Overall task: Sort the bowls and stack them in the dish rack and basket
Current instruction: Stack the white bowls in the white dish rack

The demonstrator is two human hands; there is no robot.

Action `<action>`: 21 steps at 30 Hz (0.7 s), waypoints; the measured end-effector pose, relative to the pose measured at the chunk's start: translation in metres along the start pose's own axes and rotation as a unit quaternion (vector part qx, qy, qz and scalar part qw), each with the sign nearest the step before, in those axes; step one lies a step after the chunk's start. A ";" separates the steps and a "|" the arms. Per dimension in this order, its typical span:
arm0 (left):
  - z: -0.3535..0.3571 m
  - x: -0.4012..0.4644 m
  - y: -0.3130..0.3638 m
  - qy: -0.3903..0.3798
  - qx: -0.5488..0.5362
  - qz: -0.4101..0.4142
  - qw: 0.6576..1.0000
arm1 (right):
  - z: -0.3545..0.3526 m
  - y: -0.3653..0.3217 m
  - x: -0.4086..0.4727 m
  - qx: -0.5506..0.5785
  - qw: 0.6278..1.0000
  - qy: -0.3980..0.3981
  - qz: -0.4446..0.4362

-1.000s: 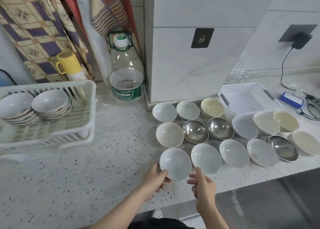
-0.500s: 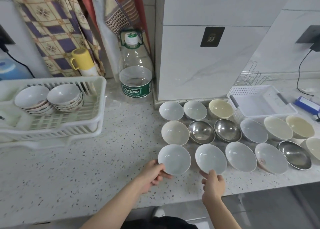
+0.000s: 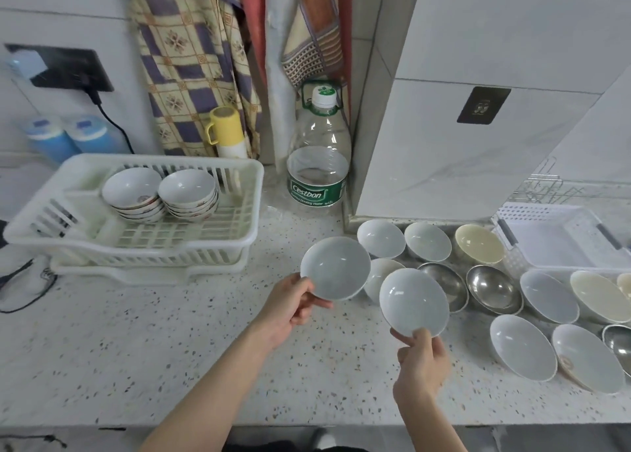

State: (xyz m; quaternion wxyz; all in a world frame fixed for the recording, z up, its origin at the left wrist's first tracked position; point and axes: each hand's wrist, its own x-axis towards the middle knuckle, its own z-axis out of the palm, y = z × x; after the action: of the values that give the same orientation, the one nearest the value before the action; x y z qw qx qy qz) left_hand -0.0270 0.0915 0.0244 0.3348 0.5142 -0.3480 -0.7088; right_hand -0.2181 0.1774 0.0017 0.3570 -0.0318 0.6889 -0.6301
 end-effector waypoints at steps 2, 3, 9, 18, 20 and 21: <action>-0.019 -0.005 0.015 0.015 -0.017 0.022 1.000 | 0.018 -0.007 -0.010 0.000 1.000 -0.028 -0.006; -0.030 -0.007 0.022 0.023 -0.023 0.033 0.999 | 0.028 -0.010 -0.016 -0.003 0.999 -0.044 -0.009; -0.116 -0.029 0.060 0.081 -0.065 0.100 0.990 | 0.099 -0.021 -0.060 -0.028 0.988 -0.143 -0.053; -0.271 -0.063 0.106 0.200 -0.073 0.192 0.958 | 0.241 -0.024 -0.139 -0.209 0.893 -0.363 -0.168; -0.300 -0.068 0.113 0.218 -0.067 0.209 0.951 | 0.270 -0.017 -0.155 -0.234 0.879 -0.381 -0.165; -0.313 -0.070 0.115 0.227 -0.066 0.214 0.948 | 0.282 -0.012 -0.161 -0.242 0.876 -0.385 -0.162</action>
State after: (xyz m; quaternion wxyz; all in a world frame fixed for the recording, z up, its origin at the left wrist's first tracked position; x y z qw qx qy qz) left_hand 0.3045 0.0414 0.0838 0.5822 0.5517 -0.3166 -0.5063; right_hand 0.0471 0.0159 0.0993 0.4680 -0.4688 0.6129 -0.4307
